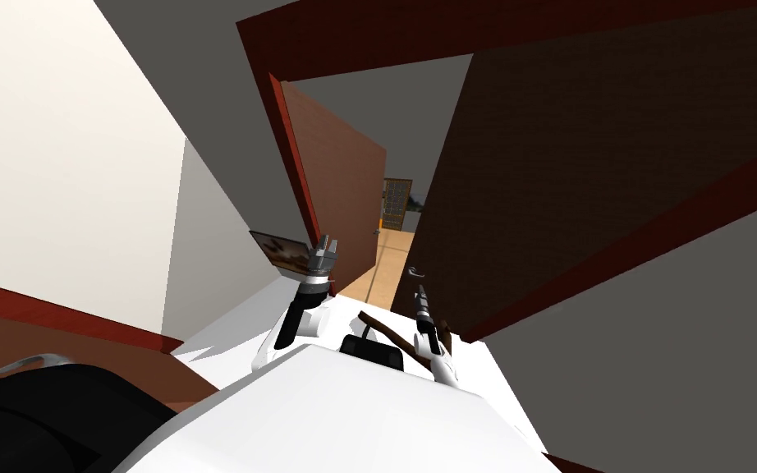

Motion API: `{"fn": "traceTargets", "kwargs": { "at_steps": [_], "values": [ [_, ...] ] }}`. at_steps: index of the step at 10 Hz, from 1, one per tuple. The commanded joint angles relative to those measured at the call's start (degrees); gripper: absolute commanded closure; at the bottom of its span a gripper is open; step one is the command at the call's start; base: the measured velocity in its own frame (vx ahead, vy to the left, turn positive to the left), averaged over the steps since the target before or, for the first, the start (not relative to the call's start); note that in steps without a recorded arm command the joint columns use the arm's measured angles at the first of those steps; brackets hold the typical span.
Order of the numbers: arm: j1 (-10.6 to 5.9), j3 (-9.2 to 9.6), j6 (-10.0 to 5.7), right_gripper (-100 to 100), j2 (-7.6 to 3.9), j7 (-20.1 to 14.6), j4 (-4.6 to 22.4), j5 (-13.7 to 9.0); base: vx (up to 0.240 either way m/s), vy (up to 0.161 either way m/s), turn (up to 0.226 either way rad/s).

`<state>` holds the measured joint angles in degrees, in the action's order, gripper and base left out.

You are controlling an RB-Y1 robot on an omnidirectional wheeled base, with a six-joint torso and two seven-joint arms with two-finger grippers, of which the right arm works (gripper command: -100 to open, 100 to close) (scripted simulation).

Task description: Push the door open

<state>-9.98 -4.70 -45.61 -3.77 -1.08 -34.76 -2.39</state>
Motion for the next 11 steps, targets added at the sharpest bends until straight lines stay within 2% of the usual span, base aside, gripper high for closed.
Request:
{"fn": "traceTargets", "kwargs": {
  "at_steps": [1, 5, 10, 11],
  "values": [
    [0.00, -0.10, 0.21, -100, -0.12, 0.05, -0.13, -0.06, 0.111, -0.050, 0.021],
    [-0.31, -0.52, 0.43, -100, -0.20, 0.18, 0.21, -0.30, 0.165, -0.007, -0.002],
    [-0.45, -0.73, 0.56, -100, 0.00, 0.25, 0.35, -0.42, 0.112, -0.007, 0.026],
    [-0.45, -0.73, 0.56, 100, 0.00, 0.25, 0.35, -0.42, -0.008, 0.002, -0.012]
  ]
}}
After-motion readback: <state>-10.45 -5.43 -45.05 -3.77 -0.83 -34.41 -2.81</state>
